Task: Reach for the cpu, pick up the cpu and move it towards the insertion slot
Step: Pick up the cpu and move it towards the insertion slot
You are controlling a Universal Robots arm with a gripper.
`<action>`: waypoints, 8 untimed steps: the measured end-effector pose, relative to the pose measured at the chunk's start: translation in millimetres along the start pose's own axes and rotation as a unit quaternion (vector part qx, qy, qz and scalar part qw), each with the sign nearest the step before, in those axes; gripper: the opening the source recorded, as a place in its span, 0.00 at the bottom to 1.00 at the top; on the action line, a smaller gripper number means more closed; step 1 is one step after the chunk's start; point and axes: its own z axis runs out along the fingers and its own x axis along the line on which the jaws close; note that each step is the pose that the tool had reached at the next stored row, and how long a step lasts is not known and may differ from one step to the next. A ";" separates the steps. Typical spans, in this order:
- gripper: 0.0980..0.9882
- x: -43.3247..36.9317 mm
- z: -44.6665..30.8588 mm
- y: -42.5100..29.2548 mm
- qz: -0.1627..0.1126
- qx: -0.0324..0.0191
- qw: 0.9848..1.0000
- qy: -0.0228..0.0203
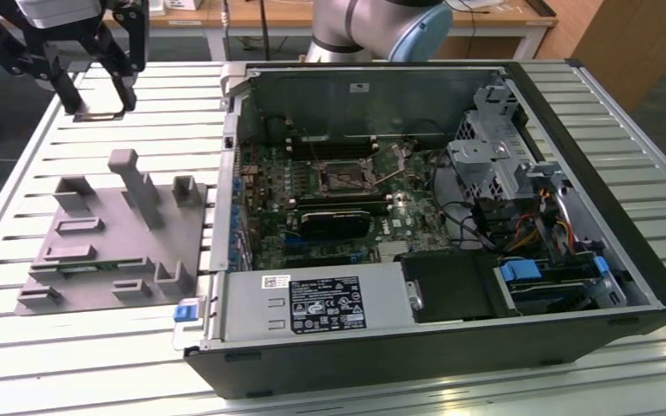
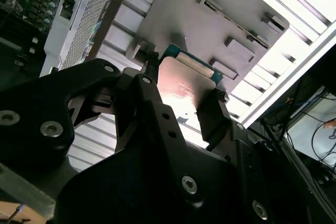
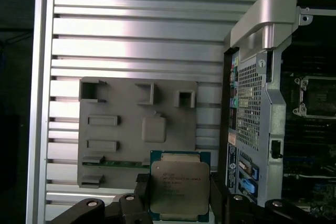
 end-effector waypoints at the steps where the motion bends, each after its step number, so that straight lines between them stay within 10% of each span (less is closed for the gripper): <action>1: 0.50 -1.8 0.0 0.0 0.000 0.000 1.000 0.000; 8: 0.50 -15.2 0.0 -0.4 0.000 0.000 1.000 0.000</action>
